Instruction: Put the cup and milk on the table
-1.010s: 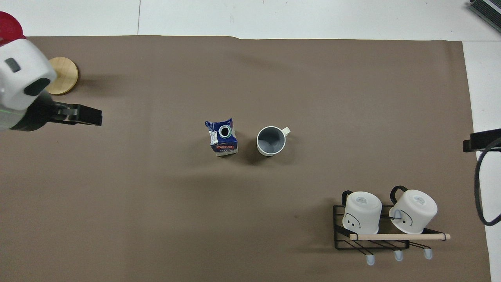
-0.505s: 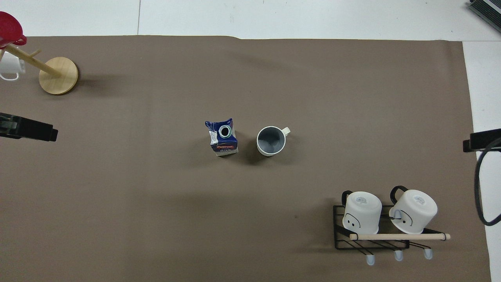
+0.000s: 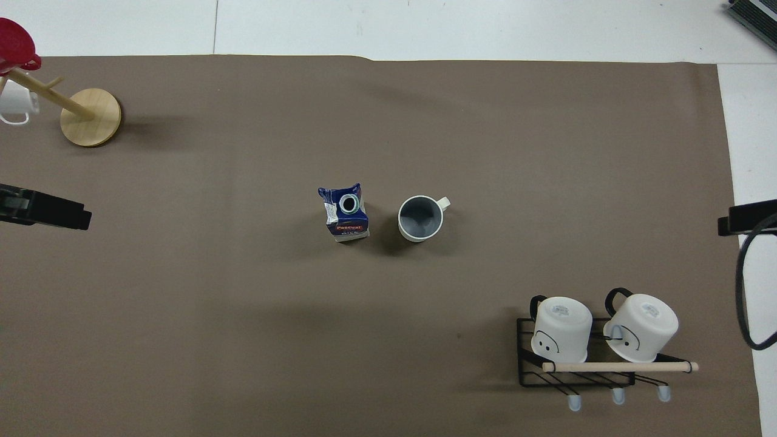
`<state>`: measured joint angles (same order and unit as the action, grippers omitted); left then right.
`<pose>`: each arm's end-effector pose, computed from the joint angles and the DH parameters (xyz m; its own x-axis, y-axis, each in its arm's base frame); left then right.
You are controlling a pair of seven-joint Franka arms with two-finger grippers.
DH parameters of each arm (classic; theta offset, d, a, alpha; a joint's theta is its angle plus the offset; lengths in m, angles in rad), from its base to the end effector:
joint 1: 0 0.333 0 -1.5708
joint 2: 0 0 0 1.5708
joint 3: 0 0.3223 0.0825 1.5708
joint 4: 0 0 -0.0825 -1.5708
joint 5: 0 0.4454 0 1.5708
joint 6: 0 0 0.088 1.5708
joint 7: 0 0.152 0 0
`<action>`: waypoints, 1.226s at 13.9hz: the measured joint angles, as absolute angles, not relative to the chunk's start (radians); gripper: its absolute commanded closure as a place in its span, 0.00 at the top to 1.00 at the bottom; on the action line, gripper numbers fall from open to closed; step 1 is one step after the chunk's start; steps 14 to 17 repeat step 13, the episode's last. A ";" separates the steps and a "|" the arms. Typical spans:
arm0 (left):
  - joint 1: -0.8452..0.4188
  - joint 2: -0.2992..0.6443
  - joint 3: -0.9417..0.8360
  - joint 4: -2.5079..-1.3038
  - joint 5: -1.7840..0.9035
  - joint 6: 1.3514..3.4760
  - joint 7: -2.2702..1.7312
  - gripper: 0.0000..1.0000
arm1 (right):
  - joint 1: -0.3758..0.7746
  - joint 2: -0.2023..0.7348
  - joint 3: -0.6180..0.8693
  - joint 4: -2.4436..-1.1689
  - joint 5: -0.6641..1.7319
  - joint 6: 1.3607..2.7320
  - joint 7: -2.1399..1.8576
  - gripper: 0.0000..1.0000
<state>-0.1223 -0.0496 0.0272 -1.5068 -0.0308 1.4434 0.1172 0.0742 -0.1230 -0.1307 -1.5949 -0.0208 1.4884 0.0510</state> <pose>0.5824 -0.0602 0.6383 0.9767 -0.2145 -0.0099 -0.2141 -0.9762 0.0333 0.5669 -0.0397 0.6379 0.9940 -0.1083 0.0157 -0.1083 -0.9941 0.0039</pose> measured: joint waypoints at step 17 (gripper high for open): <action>-0.113 -0.070 0.028 -1.537 -0.024 1.444 0.110 1.00 | 0.074 -0.123 -0.131 -1.595 -0.021 1.488 0.051 1.00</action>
